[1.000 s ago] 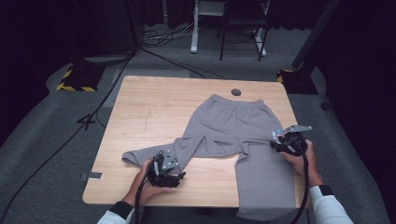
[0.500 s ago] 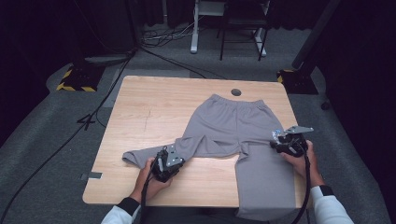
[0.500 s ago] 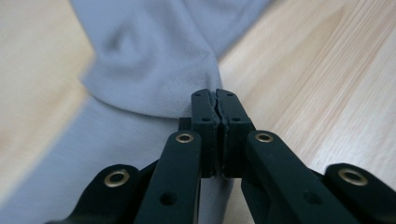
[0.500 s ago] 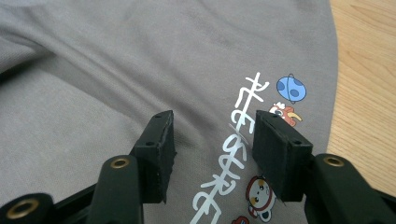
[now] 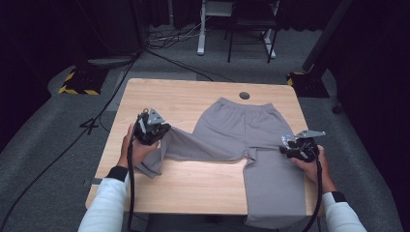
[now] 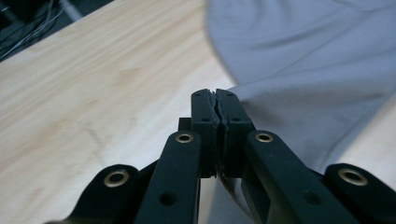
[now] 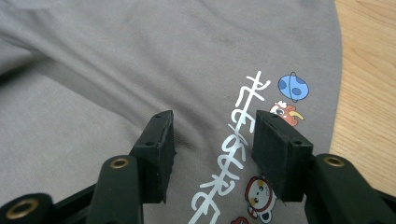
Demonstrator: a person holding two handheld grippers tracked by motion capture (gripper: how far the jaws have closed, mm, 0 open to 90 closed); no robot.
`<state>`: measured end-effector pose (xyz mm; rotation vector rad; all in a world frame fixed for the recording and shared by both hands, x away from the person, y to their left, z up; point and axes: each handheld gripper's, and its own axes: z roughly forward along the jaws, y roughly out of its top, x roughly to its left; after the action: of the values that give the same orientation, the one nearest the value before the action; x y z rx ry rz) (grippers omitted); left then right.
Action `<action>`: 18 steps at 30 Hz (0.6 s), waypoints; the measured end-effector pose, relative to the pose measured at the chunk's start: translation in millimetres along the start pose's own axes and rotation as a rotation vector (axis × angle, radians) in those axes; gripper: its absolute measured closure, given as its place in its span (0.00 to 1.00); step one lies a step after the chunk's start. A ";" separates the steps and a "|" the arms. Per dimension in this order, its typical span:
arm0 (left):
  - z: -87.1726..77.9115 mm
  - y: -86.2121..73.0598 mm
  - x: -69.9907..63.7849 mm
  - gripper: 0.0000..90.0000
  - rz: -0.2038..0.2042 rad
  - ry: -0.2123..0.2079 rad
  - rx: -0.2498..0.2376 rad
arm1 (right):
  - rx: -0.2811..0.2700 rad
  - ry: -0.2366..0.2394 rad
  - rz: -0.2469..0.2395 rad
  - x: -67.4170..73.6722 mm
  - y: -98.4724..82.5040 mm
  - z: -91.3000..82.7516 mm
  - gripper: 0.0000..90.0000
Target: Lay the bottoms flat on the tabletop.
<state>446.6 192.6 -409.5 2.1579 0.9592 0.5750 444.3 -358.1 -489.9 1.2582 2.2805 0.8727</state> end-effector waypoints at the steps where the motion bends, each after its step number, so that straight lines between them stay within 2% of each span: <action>1: 4.5 2.3 6.7 0.96 -0.016 -0.001 0.006 | 0.000 -0.002 -0.002 0.2 0.1 0.0 0.54; 2: 9.4 3.9 12.5 0.96 -0.021 0.015 0.017 | 0.000 -0.002 -0.002 0.3 0.1 0.0 0.54; 4: 21.8 4.9 25.3 0.94 -0.078 0.030 0.037 | -0.001 -0.002 0.000 0.3 -0.1 0.0 0.54; 6: 34.3 4.0 35.9 0.91 -0.100 0.085 0.072 | -0.002 -0.004 -0.001 0.5 -0.2 0.0 0.54; 7: 40.1 3.0 42.0 0.87 -0.136 0.102 0.091 | -0.002 -0.003 0.000 0.4 -0.3 0.0 0.54; 9: 48.9 0.4 49.4 0.75 -0.180 0.157 0.127 | -0.005 -0.002 0.003 0.3 -0.7 -0.1 0.54; 10: 50.4 -1.4 52.1 0.75 -0.200 0.157 0.129 | -0.005 -0.002 0.003 0.3 -0.7 -0.1 0.54; 11: 50.3 -2.6 52.6 0.64 -0.216 0.156 0.116 | -0.007 0.000 0.003 0.1 -1.0 -0.1 0.54; 12: 48.6 -3.4 51.0 0.64 -0.224 0.149 0.100 | -0.007 0.000 0.003 0.1 -1.0 -0.1 0.54; 15: 34.2 -7.6 37.1 0.56 -0.164 0.102 0.052 | -0.011 0.003 0.006 -0.4 -2.1 -0.4 0.54; 18: 13.4 -23.2 15.6 0.47 -0.123 0.066 -0.001 | -0.009 0.005 0.009 -0.7 -3.0 -1.3 0.54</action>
<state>454.1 210.3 -433.8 2.0733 1.1182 0.5899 442.1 -360.3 -491.0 1.2643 2.2742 0.8890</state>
